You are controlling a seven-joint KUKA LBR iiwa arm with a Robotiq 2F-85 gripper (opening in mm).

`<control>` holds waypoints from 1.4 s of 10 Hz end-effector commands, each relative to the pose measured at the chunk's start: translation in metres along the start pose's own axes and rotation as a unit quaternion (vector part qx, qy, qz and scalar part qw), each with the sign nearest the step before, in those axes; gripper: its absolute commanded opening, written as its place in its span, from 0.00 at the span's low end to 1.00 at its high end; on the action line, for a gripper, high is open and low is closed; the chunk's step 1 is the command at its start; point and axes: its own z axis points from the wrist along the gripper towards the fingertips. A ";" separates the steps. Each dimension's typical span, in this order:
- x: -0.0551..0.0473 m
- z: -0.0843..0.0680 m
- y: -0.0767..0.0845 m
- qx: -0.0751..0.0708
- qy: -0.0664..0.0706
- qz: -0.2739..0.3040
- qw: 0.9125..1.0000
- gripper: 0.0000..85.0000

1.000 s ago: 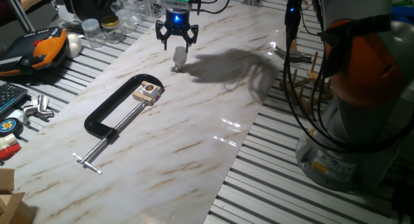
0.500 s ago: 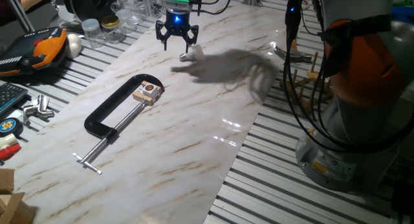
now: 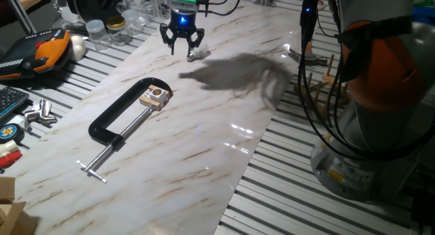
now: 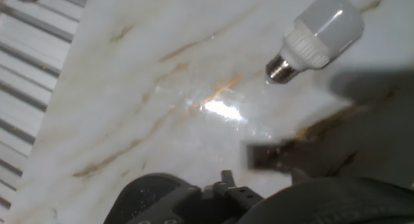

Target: Take out the light bulb by rotating it

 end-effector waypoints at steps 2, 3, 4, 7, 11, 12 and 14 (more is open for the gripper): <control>0.010 -0.003 0.006 0.001 -0.005 -0.009 1.000 0.00; 0.017 -0.005 0.011 0.009 -0.007 -0.013 1.000 0.00; 0.024 -0.008 0.016 0.017 -0.011 -0.017 1.000 0.00; 0.044 -0.023 0.032 0.031 -0.014 -0.048 0.998 0.00; 0.067 -0.038 0.054 0.049 -0.020 -0.124 0.991 0.00; 0.073 -0.045 0.058 0.052 -0.022 -0.148 0.987 0.00; 0.076 -0.052 0.055 0.044 -0.005 -0.213 0.976 0.00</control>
